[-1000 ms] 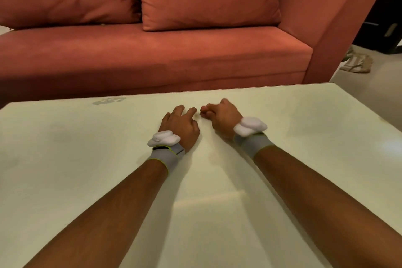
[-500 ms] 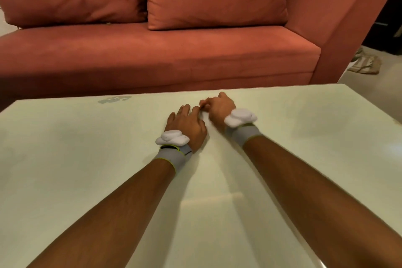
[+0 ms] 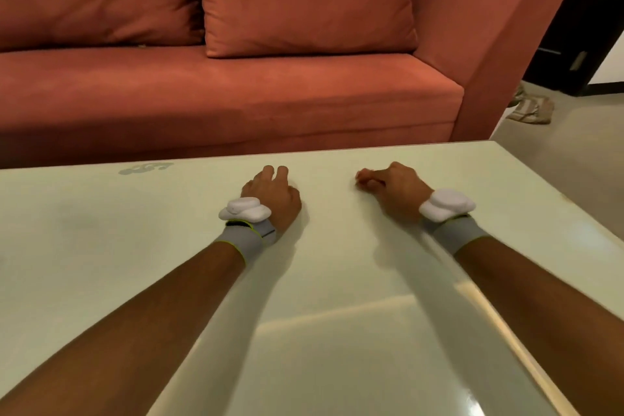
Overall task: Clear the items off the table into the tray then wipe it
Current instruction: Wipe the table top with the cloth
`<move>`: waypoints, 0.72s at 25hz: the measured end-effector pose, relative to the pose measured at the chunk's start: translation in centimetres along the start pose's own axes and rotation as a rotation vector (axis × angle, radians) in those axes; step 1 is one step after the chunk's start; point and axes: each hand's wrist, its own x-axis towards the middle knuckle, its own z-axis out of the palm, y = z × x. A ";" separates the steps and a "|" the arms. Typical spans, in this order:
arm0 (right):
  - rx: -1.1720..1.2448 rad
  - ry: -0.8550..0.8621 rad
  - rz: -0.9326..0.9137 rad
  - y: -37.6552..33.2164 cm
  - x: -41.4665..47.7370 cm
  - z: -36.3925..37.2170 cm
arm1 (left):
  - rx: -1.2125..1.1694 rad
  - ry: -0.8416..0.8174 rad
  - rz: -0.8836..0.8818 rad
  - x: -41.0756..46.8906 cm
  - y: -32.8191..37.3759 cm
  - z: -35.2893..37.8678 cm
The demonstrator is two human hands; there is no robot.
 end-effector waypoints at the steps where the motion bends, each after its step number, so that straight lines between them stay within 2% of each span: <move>1: -0.084 0.012 0.085 2.0 0.6 -0.7 | -0.059 0.004 0.011 -0.1 0.5 0.5; 3: -0.149 0.066 0.325 5.5 3.7 -1.2 | -0.083 -0.006 0.030 0.4 1.1 1.4; 5: -0.104 0.056 0.419 5.0 7.3 -0.5 | -0.019 -0.005 0.029 0.3 0.8 2.0; 8: -0.008 0.024 0.283 -1.3 10.4 2.5 | 0.028 0.018 0.062 0.3 0.9 1.9; 10: 0.041 -0.027 0.025 -4.5 9.2 4.1 | 0.030 0.034 0.063 0.3 1.1 2.1; 12: 0.017 -0.051 -0.126 -3.7 6.0 3.4 | 0.032 0.027 0.072 0.4 0.7 2.1; 13: -0.018 -0.024 -0.105 -1.5 5.1 2.6 | 0.024 0.018 0.075 0.3 0.6 1.9; 14: -0.058 0.005 -0.004 1.5 4.9 1.7 | 0.017 0.007 0.074 0.3 0.6 1.9; 16: -0.098 0.062 0.343 6.3 5.1 -0.1 | 0.040 0.012 0.091 0.1 1.0 2.0; 17: -0.082 0.064 0.471 6.4 5.2 -0.3 | 0.047 0.006 0.088 0.0 1.2 1.9; 18: -0.088 0.070 0.495 5.2 5.1 0.1 | 0.035 -0.001 0.089 0.1 1.3 1.8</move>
